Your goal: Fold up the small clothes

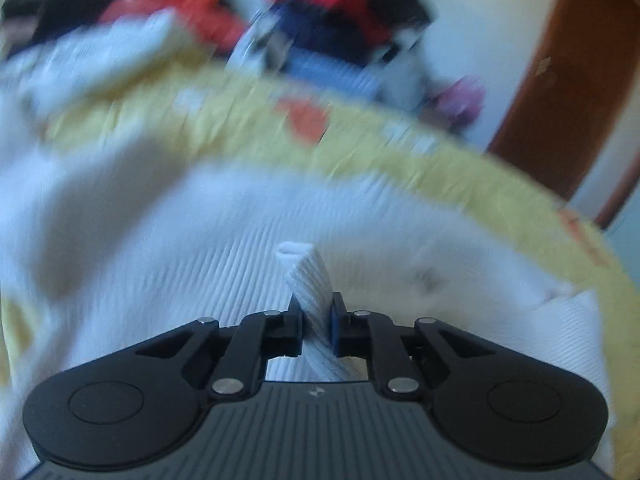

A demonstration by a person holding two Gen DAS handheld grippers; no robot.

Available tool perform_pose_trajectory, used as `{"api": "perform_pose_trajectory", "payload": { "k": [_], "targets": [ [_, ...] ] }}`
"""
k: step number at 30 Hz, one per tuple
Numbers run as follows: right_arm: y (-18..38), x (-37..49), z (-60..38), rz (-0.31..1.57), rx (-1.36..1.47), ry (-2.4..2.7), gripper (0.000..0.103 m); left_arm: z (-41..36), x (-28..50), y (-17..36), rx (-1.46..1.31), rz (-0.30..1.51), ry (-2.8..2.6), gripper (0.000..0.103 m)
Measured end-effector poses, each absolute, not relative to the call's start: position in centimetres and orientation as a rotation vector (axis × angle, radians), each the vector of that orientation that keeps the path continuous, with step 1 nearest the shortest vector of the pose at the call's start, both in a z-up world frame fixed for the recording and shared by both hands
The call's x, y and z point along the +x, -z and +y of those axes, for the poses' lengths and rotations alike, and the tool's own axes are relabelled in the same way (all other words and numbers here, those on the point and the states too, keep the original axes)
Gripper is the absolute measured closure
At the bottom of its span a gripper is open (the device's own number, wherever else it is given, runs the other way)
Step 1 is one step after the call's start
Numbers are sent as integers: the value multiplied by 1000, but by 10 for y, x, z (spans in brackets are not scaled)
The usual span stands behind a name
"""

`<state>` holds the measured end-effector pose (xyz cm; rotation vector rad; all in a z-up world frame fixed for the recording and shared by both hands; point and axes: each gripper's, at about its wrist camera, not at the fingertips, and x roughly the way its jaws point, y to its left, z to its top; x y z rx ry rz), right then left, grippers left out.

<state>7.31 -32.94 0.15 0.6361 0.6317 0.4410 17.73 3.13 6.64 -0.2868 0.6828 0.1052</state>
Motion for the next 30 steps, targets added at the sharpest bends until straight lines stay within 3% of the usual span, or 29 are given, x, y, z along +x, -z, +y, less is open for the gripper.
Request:
{"api": "perform_pose_trajectory", "payload": {
  "k": [6, 13, 20, 25, 30],
  "targets": [
    [-2, 73, -330, 631, 643, -442, 40, 49, 130, -128, -249, 409, -82, 91],
    [-3, 73, -329, 633, 631, -445, 38, 68, 134, -40, -203, 619, -203, 91],
    [-3, 73, -327, 635, 621, -442, 38, 99, 119, -62, -279, 484, -268, 91],
    [-13, 83, -336, 656, 670, -439, 38, 106, 112, -58, -269, 544, -218, 91],
    [-23, 95, -396, 544, 985, -326, 43, 87, 94, -44, -284, 552, -79, 91]
  ]
}}
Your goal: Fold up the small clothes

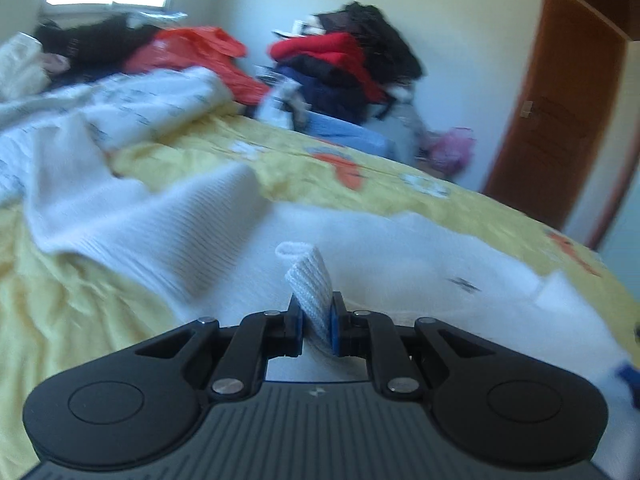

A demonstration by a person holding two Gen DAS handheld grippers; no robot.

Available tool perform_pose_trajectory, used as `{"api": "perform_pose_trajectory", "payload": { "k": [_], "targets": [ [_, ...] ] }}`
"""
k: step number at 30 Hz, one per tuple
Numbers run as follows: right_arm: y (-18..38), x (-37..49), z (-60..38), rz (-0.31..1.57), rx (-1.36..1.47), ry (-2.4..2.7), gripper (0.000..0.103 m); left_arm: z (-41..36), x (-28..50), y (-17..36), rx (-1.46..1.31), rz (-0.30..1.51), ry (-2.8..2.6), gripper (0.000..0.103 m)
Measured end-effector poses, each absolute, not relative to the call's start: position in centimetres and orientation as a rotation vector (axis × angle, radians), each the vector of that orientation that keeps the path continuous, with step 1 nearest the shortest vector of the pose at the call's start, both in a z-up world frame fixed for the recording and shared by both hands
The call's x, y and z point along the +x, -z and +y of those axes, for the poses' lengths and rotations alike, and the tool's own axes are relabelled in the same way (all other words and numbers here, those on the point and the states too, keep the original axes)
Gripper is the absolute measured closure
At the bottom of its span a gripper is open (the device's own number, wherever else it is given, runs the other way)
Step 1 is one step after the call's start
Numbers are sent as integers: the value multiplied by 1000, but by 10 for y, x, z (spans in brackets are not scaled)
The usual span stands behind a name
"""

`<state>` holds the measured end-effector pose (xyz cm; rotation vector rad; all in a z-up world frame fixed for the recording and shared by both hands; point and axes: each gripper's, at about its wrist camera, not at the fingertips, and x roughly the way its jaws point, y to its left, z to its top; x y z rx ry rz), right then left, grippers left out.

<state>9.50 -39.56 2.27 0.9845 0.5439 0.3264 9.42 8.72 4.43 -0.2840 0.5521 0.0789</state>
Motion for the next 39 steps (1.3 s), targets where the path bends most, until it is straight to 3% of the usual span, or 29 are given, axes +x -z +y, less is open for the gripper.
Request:
{"api": "perform_pose_trajectory", "payload": {
  "k": [4, 9, 15, 23, 32, 35, 37, 39],
  "targets": [
    [22, 82, -438, 543, 1394, -184, 40, 58, 94, -27, -194, 591, -37, 91],
    [-8, 81, -430, 612, 1178, -245, 39, 63, 96, -9, -225, 637, -30, 89],
    [-72, 140, -385, 618, 710, -308, 32, 62, 90, -3, -225, 613, -38, 89],
    [-36, 242, -310, 794, 346, -290, 34, 65, 90, -4, -249, 614, -34, 88],
    [-14, 223, -311, 630, 317, -312, 35, 75, 82, -10, -302, 629, -9, 82],
    [-13, 225, -316, 617, 348, -321, 34, 89, 59, -27, -315, 599, -37, 63],
    [-12, 224, -318, 610, 368, -329, 33, 111, 41, -43, -312, 508, -93, 31],
    [-12, 223, -320, 604, 380, -336, 31, 139, 34, -57, -313, 423, -191, 20]
  ]
}}
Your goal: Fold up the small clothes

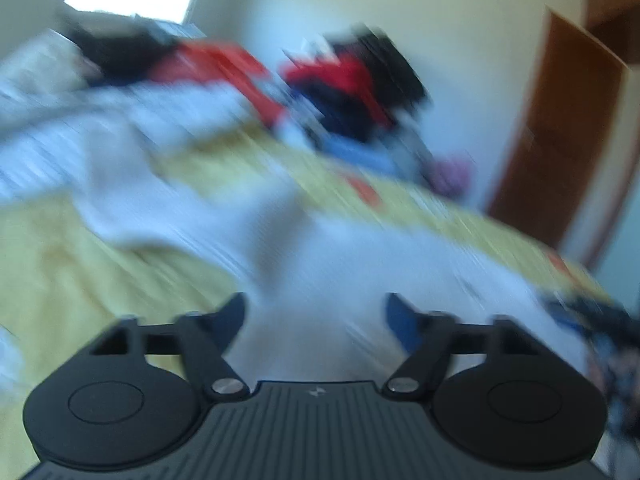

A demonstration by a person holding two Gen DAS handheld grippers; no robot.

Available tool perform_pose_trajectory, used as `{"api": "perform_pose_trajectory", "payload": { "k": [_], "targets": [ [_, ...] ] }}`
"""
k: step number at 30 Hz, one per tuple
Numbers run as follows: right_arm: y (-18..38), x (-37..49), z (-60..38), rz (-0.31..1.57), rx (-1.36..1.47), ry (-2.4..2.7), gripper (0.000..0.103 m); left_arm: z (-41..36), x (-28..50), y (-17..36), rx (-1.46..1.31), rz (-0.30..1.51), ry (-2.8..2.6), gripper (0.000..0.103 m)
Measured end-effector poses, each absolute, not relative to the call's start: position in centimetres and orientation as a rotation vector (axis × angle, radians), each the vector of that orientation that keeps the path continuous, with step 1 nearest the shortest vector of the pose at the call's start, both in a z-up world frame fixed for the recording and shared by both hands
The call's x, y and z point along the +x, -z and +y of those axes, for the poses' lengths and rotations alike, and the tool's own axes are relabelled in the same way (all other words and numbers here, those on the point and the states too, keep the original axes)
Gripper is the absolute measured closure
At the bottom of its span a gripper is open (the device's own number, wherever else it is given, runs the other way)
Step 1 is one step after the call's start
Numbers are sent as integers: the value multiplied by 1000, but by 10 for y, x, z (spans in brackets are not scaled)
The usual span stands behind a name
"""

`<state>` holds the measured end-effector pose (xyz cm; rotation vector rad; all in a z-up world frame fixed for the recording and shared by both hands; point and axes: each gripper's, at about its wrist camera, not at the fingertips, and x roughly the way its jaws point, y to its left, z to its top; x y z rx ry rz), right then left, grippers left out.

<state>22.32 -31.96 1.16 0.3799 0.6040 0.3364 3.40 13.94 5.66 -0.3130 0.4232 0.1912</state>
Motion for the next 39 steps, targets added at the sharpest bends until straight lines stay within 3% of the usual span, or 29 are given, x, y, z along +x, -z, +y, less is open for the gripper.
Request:
{"api": "perform_pose_trajectory", "payload": {
  "k": [6, 11, 18, 20, 22, 25, 32, 39],
  "targets": [
    [-11, 222, -320, 595, 396, -345, 29, 265, 73, -89, -400, 349, -438, 21],
    [-10, 222, -321, 592, 408, -348, 29, 359, 123, -82, -555, 414, -541, 25],
    [-10, 222, -321, 592, 404, -348, 28, 400, 175, -64, -584, 535, -534, 59],
    [-10, 222, -321, 591, 404, -348, 28, 396, 179, -59, -536, 562, -557, 65],
    [-9, 222, -321, 591, 404, -348, 28, 393, 184, -53, -477, 592, -591, 84],
    [-9, 222, -321, 590, 407, -349, 28, 391, 183, -49, -432, 606, -615, 93],
    [-9, 222, -322, 587, 425, -355, 27, 348, 169, -91, -256, 486, -629, 95],
    [-8, 222, -326, 582, 450, -363, 27, 190, 145, -157, -122, 252, -337, 95]
  ]
}}
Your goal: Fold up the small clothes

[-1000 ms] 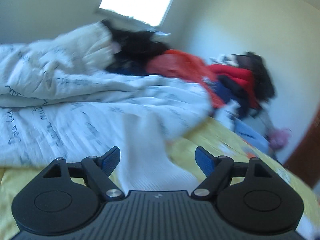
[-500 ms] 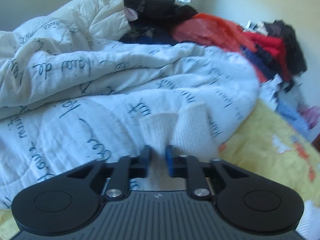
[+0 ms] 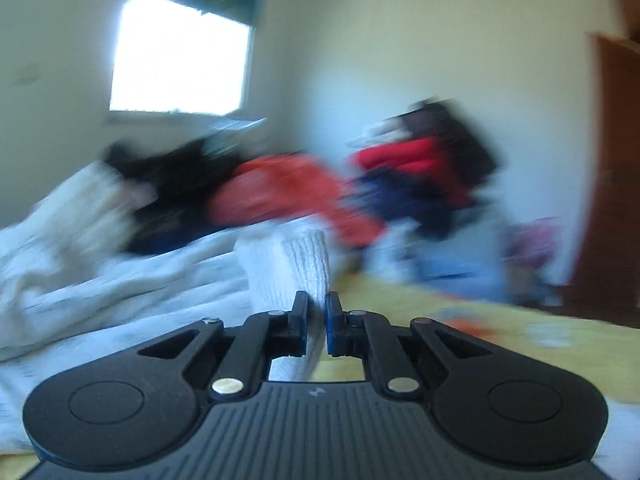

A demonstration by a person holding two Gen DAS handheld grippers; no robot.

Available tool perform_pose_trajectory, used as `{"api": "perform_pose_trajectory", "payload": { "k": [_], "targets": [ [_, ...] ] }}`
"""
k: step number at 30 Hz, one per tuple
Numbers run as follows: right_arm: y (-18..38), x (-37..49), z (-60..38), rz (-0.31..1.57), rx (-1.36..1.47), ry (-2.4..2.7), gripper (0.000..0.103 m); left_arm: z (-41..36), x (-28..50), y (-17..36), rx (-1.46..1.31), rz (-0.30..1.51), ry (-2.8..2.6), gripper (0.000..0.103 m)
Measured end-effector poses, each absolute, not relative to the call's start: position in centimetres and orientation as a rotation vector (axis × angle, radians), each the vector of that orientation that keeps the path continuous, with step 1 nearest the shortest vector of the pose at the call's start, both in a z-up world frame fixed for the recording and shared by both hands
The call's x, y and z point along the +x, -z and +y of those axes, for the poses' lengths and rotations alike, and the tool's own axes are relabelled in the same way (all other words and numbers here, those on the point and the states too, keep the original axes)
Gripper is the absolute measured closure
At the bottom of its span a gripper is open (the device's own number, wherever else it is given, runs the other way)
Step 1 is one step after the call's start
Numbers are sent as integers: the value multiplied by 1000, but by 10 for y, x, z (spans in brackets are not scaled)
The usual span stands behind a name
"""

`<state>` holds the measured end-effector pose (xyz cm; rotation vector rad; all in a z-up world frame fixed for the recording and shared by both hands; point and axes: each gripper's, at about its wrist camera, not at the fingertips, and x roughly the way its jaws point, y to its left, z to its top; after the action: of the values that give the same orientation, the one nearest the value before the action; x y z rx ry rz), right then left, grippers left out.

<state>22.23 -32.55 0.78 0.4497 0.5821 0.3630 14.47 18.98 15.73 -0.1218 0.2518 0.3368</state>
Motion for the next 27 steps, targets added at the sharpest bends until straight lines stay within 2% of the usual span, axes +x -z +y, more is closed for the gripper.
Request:
{"api": "perform_pose_trajectory", "payload": {
  "k": [4, 7, 11, 14, 15, 17, 19, 20, 22, 25, 27],
  "targets": [
    [-7, 222, -328, 580, 465, -367, 27, 60, 117, -148, -27, 223, -46, 95],
    [-6, 223, -330, 579, 485, -371, 27, -16, 104, -108, -9, 334, 165, 95],
    [-5, 224, -333, 578, 511, -378, 27, -75, 101, -51, 82, 517, 288, 92],
    [-5, 224, -334, 577, 520, -381, 27, -89, 92, -39, 172, 593, 319, 89],
    [-4, 224, -334, 577, 522, -381, 27, -89, 83, -42, 188, 581, 334, 85],
    [-4, 224, -335, 577, 527, -383, 27, -80, 63, -51, 195, 531, 346, 67],
    [-4, 223, -335, 577, 529, -384, 27, -68, 42, -58, 182, 461, 312, 17],
    [-4, 223, -335, 577, 526, -383, 27, -55, 28, -59, 162, 405, 271, 11],
    [-5, 223, -334, 576, 512, -381, 27, -31, 11, -57, 133, 351, 205, 10],
    [-12, 222, -325, 603, 437, -365, 27, -4, 3, -53, 118, 417, 105, 10],
    [-26, 216, -319, 641, 423, -333, 23, 14, 3, -46, 89, 466, 43, 10]
  ]
}}
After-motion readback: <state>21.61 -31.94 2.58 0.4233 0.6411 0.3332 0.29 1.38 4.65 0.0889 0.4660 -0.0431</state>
